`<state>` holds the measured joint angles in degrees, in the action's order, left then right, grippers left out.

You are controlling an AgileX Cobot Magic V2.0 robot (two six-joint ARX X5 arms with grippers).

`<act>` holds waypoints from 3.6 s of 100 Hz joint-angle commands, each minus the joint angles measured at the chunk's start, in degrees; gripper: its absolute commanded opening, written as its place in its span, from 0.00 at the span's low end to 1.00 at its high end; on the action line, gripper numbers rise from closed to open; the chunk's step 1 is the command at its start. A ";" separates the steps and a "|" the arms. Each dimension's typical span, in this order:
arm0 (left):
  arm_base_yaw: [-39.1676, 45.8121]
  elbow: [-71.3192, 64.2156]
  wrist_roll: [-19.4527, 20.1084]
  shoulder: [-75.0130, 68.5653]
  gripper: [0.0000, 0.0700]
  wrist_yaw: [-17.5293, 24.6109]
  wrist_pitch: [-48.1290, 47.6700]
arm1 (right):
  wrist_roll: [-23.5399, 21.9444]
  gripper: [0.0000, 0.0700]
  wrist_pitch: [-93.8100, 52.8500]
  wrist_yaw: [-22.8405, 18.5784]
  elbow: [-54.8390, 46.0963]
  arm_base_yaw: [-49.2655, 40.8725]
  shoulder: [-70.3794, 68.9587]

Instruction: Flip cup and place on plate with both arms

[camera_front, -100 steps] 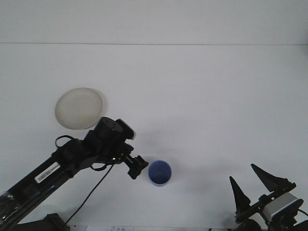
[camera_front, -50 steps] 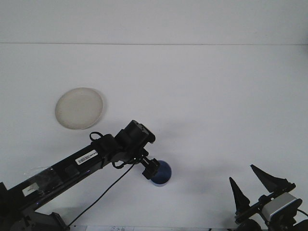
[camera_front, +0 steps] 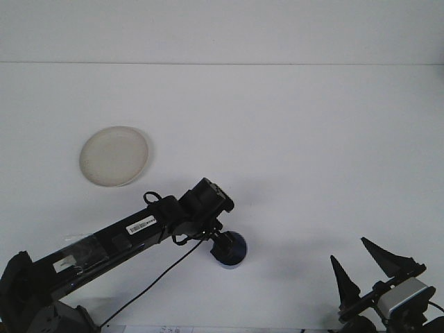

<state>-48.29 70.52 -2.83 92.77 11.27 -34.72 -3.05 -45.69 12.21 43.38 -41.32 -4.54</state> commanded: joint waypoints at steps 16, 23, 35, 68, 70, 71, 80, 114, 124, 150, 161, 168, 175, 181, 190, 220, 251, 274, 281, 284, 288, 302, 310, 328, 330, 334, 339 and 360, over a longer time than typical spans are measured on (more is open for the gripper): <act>-1.38 1.33 0.74 1.66 0.12 -0.15 0.00 | -0.61 0.72 0.42 0.09 0.44 -0.55 0.02; -1.51 1.44 0.72 1.66 0.00 -0.15 -0.39 | -0.61 0.72 0.42 0.09 0.44 -0.55 0.02; -1.51 2.78 1.66 1.66 0.01 -0.22 -2.91 | -0.61 0.72 0.42 0.09 0.44 -0.55 0.02; -0.66 14.80 2.97 1.05 0.01 -0.48 -11.17 | -0.66 0.72 0.39 0.09 0.44 -0.55 0.02; -0.55 15.72 3.30 0.76 0.01 -0.55 -11.91 | -0.66 0.72 0.39 0.09 0.44 -0.55 0.02; -0.46 16.17 3.50 0.61 0.01 -0.57 -12.24 | -0.66 0.72 0.39 0.09 0.44 -0.55 0.02; 0.44 19.82 4.81 -1.16 0.01 -1.79 -15.06 | -0.66 0.72 0.35 0.09 0.44 -0.55 0.02; 13.29 26.56 6.64 -13.14 0.01 -14.99 -25.86 | -0.66 0.72 0.24 0.09 0.44 -0.55 0.02; 20.22 26.58 7.32 -15.32 0.01 -19.23 -27.39 | -0.66 0.72 0.28 0.09 0.44 -0.55 0.02; 38.51 26.58 8.44 -11.19 0.01 -19.39 -25.20 | -2.19 0.72 0.28 0.07 0.44 -0.55 0.02; 43.45 26.71 8.59 -5.40 0.01 -19.39 -23.58 | -2.21 0.72 0.28 0.07 0.44 -0.55 0.02; 45.29 27.47 8.57 -1.16 0.01 -19.39 -23.02 | -2.47 0.72 0.26 0.04 0.44 -0.55 0.02; 46.51 28.92 8.57 3.19 0.01 -19.39 -22.73 | -2.91 0.72 0.22 -0.02 0.44 -0.55 0.02; 47.10 30.84 8.17 6.71 0.01 -19.39 -22.60 | -2.97 0.72 0.24 -0.11 0.44 -0.55 0.02; 47.54 33.62 7.93 11.02 0.01 -19.39 -22.27 | -2.97 0.72 0.24 -0.11 0.44 -0.55 0.02; 47.80 37.86 7.91 19.39 0.01 -19.37 -21.77 | -3.23 0.72 0.24 -0.07 0.44 -0.55 0.02; 49.13 37.86 7.78 22.58 0.01 -19.32 -21.90 | -3.23 0.72 0.24 0.20 0.44 -0.55 0.00; 49.46 37.88 7.74 23.28 0.12 -19.17 -22.12 | -3.48 0.72 0.26 0.31 0.44 -0.55 0.00; 49.46 38.05 7.56 23.26 0.35 -19.17 -22.25 | -3.50 0.72 0.26 0.31 0.44 -0.55 -0.02; 49.46 38.12 7.06 23.26 0.48 -19.17 -22.27 | -3.54 0.71 0.26 0.31 0.44 -0.55 -0.02; 49.46 38.32 6.51 23.26 0.64 -19.17 -22.32 | -3.61 0.70 0.26 0.31 0.44 -0.55 -0.02; 49.79 40.44 5.57 22.93 0.85 -19.17 -23.19 | -3.61 0.70 0.26 0.28 0.44 -0.55 -0.02; 49.92 42.84 4.74 22.25 0.85 -19.17 -24.63 | -3.61 0.70 0.26 0.26 0.44 -0.55 -0.02; 49.94 46.29 3.45 15.47 0.85 -17.66 -25.53 | -3.56 0.70 0.26 0.28 0.44 -0.55 -0.02; 49.94 46.29 3.45 14.27 0.85 -17.25 -25.31 | -3.54 0.70 0.26 0.31 0.44 -0.55 -0.02; 49.94 46.29 3.45 11.61 0.85 -16.81 -25.00 | -3.37 0.70 0.26 0.31 0.44 -0.55 -0.02; 49.94 46.29 3.17 8.07 0.85 -16.81 -25.03 | -3.06 0.70 0.26 0.37 0.44 -0.55 -0.02; 49.77 43.32 0.98 -9.09 0.84 -7.91 -24.11 | -2.51 0.70 0.26 3.87 0.44 -0.55 -0.02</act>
<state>1.65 114.67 -0.54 87.44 -0.67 -59.29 -5.82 -45.98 15.14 43.40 -41.32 -4.54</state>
